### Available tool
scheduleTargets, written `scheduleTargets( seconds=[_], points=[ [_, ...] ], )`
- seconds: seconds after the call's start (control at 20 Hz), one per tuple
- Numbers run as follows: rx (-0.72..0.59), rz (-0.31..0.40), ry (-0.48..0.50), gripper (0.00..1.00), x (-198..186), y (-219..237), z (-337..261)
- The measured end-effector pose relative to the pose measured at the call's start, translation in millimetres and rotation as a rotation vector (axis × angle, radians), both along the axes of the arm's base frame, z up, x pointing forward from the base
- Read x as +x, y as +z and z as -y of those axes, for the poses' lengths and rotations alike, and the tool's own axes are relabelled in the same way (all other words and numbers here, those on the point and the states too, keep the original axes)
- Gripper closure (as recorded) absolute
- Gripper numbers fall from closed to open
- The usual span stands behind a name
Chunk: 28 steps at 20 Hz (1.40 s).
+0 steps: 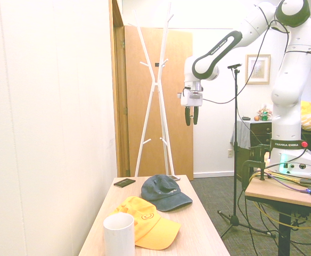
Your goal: Hang the cap
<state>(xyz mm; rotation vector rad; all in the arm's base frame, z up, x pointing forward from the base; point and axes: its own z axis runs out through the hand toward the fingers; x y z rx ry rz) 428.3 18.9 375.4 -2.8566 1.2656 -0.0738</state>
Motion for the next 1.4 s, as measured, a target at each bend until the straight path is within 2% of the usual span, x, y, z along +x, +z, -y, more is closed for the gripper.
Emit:
scheduleTargets(
  seconds=[0.2,0.6,0.8,1.4],
  points=[
    [-0.005,-0.011,0.035,0.00,0,-7,-14],
    [-0.009,-0.002,0.185,0.00,2,-83,-132],
    [-0.011,0.048,0.256,0.00,11,-120,-159],
    [-0.061,0.120,0.367,0.00,40,-200,-226]
  ],
)
